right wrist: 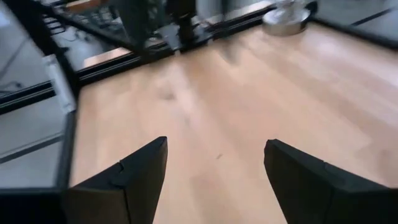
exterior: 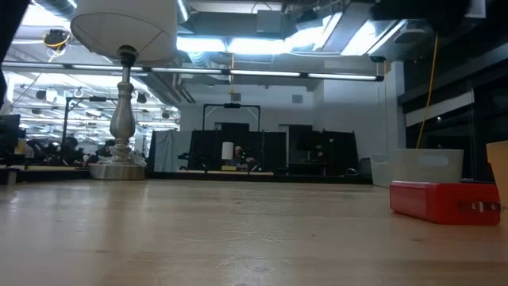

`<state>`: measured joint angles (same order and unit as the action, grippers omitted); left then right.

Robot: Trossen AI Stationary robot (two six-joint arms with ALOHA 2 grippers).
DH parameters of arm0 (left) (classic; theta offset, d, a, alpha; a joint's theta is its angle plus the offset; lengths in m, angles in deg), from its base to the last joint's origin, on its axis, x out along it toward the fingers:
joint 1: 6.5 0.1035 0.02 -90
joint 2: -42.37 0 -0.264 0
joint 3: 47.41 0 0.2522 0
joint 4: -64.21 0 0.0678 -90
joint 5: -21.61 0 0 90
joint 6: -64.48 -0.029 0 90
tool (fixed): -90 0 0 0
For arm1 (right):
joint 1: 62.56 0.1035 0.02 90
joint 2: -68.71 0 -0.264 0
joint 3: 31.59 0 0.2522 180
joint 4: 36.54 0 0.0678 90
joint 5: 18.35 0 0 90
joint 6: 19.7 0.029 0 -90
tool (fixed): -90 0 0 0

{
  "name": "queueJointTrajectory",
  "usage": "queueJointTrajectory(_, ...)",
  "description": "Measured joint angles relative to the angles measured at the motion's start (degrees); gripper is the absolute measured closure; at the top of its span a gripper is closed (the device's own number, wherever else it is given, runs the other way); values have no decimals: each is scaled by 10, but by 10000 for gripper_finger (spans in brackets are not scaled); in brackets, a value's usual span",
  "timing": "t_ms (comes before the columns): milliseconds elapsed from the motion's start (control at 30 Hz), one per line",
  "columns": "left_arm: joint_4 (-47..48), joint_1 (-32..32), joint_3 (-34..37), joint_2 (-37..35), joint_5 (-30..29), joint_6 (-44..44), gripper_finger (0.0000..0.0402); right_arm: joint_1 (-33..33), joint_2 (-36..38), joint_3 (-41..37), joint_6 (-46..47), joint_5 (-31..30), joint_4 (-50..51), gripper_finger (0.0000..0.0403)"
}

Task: Pick & Place Office items
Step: Put the red charger adapter into the orange bin

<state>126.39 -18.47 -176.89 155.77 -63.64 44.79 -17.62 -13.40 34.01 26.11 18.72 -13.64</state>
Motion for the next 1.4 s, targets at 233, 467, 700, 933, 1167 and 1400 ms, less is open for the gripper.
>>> queueJointTrajectory(233,-65,-34,80,-178,37,125,219,-75,3,14,-26,59,2,137)
queueJointTrajectory(467,-316,-166,309,-345,-95,178,210,-141,2,14,6,99,72,137)
queueJointTrajectory(700,-723,-298,660,-441,-308,173,210,-171,2,14,4,114,71,137)
queueJointTrajectory(933,-1151,-340,951,-388,-445,241,210,-221,-8,14,102,212,149,137)
queueJointTrajectory(1167,-1234,-336,1024,-329,-460,285,210,-286,-54,16,162,369,228,137)
queueJointTrajectory(1400,-1233,-320,1024,-325,-390,282,210,-295,-81,69,198,464,279,137)
